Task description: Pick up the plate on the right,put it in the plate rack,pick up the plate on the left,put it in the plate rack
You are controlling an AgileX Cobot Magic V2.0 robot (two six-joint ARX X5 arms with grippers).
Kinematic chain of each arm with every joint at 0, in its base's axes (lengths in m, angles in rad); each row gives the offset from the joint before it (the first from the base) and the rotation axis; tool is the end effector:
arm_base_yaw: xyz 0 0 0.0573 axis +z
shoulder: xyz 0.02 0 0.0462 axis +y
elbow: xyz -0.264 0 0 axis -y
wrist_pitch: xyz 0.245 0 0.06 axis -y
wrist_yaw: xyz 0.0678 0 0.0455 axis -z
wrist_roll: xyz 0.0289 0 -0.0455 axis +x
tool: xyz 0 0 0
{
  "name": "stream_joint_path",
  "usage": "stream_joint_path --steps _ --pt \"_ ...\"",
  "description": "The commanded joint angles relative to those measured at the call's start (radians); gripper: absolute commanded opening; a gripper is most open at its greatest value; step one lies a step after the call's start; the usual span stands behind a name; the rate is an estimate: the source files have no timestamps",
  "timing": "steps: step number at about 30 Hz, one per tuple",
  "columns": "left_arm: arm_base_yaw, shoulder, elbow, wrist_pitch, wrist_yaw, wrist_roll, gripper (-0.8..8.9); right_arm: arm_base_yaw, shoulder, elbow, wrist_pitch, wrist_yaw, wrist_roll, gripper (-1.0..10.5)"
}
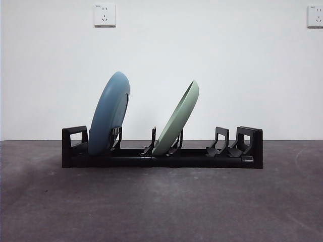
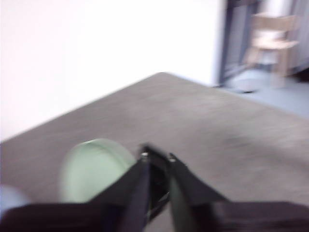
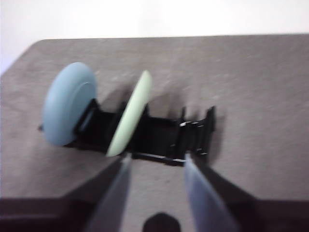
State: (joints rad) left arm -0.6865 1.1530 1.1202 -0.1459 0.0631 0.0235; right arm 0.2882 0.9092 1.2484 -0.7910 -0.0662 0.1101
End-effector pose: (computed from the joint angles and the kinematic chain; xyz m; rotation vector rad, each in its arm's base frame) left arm 0.1959 -0.1629 0.3795 0.0784 0.1654 -0.7497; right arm 0.1489 0.0461 0.4077 0.0568 0.4698 0.3230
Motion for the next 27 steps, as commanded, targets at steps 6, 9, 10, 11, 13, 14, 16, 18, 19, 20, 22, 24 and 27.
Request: stream_joint_path --steps 6,9,10,11,13,14,16,18,19,20,22,24,27 --pt "0.116 -0.26 -0.044 -0.243 -0.219 0.08 -0.08 0.002 -0.145 -0.149 0.131 0.105 -0.013 -0.1" --pt "0.159 -0.354 -0.124 -0.24 -0.219 0.077 -0.08 0.002 -0.231 -0.285 0.202 0.155 -0.002 -0.1" --pt "0.169 -0.384 -0.156 -0.241 -0.219 0.074 -0.08 0.002 -0.258 -0.328 0.217 0.164 0.005 -0.1" --pt "0.176 -0.412 -0.19 -0.241 -0.219 0.074 -0.08 0.002 -0.285 -0.372 0.232 0.175 0.018 -0.1" --pt "0.184 -0.483 -0.272 -0.241 -0.22 0.053 -0.08 0.002 -0.345 -0.462 0.246 0.177 0.057 -0.1" --pt "0.185 -0.522 -0.312 -0.24 -0.22 0.045 -0.08 0.002 -0.37 -0.501 0.245 0.177 0.071 -0.1" --pt "0.184 -0.587 -0.374 -0.238 -0.22 0.03 -0.08 0.002 -0.401 -0.543 0.228 0.178 0.097 -0.1" --pt "0.184 -0.632 -0.402 -0.264 -0.219 0.006 -0.08 0.002 -0.403 -0.553 0.197 0.179 0.133 0.0" --pt "0.184 -0.641 -0.4 -0.296 -0.218 -0.018 -0.07 0.002 -0.4 -0.553 0.195 0.18 0.15 0.0" --pt "0.184 -0.648 -0.397 -0.33 -0.218 -0.04 -0.04 0.002 -0.392 -0.552 0.196 0.179 0.174 0.0" --pt "0.184 -0.649 -0.397 -0.373 -0.219 -0.043 -0.04 0.002 -0.383 -0.552 0.198 0.179 0.245 0.0" --pt "0.184 -0.645 -0.397 -0.412 -0.219 -0.043 -0.03 0.002 -0.372 -0.552 0.203 0.176 0.302 0.0" --pt "0.184 -0.623 -0.397 -0.469 -0.218 -0.042 -0.04 0.002 -0.36 -0.552 0.192 0.18 0.3 0.0"
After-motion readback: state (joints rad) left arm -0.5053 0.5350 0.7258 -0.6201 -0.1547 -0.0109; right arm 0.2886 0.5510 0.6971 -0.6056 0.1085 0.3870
